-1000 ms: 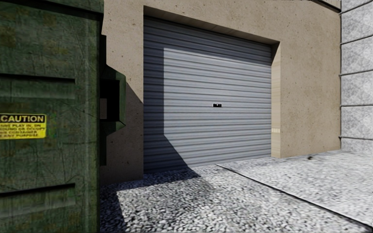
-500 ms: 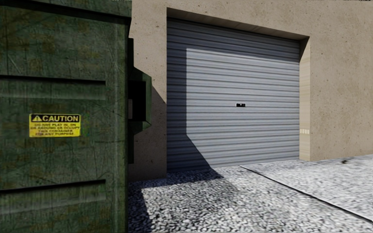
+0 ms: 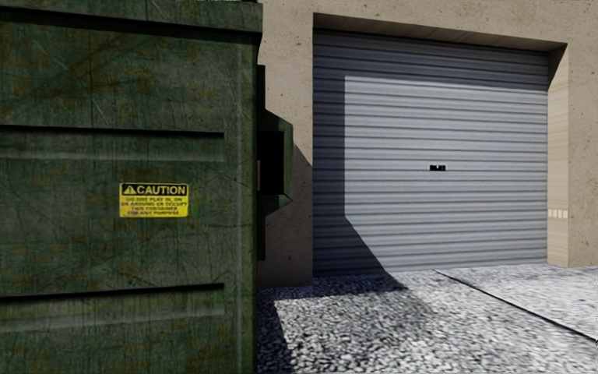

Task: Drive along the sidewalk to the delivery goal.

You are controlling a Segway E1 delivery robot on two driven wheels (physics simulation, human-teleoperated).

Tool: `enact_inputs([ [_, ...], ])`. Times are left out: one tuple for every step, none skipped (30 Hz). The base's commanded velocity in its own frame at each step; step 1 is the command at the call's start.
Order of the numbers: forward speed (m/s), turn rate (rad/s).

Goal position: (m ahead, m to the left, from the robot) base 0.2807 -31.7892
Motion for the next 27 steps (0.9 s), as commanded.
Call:
enact_inputs([
  [0.0, 0.51],
  [0.0, 0.51],
  [0.0, 0.51],
  [0.0, 0.51],
  [0.0, 0.51],
  [0.0, 0.51],
  [0.0, 0.52],
  [0.0, 0.52],
  [0.0, 0.52],
  [0.0, 0.53],
  [0.0, 0.56],
  [0.0, 0.56],
  [0.0, 0.59],
  [0.0, 0.6],
  [0.0, 0.6],
  [0.0, 0.6],
  [0.0, 0.6],
  [0.0, 0.61],
  [0.0, 0.61],
  [0.0, 0.62],
  [0.0, 0.62],
  [0.0, 0.64],
  [0.0, 0.67],
  [0.0, 0.69],
  [0.0, 0.7],
  [0.0, 0.7],
  [0.0, 0.71],
])
